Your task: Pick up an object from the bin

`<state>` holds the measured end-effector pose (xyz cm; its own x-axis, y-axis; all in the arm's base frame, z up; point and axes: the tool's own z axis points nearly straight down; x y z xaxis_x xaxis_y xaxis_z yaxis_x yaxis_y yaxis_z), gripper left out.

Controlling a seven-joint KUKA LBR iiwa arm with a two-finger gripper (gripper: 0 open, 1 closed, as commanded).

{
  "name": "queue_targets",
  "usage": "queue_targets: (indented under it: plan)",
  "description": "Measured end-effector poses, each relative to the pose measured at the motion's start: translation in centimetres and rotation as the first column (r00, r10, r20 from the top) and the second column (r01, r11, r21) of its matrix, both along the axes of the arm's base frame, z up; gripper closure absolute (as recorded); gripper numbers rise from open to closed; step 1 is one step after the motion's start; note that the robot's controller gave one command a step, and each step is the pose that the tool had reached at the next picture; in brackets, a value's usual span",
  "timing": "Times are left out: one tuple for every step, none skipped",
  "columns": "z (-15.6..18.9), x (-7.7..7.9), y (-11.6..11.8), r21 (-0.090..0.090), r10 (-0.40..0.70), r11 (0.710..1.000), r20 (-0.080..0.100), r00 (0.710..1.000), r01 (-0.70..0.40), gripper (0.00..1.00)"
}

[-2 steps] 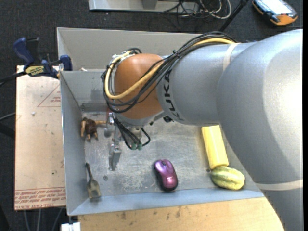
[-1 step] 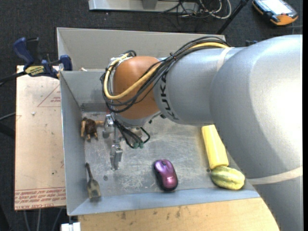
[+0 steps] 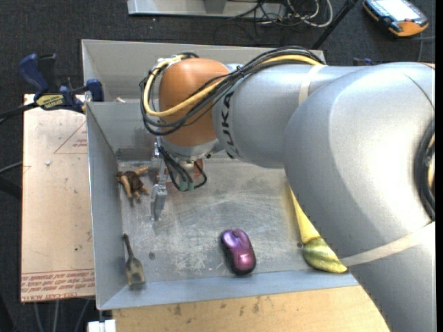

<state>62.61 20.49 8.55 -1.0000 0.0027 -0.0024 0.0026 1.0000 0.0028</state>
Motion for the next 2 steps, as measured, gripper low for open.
queue_targets:
  plan:
    - [-0.15,2.18,1.14,-0.001,-0.04,0.999,0.005,0.999,0.04,0.0]
    - [-0.19,1.45,1.5,-0.002,-0.03,1.0,0.002,1.0,0.03,0.0]
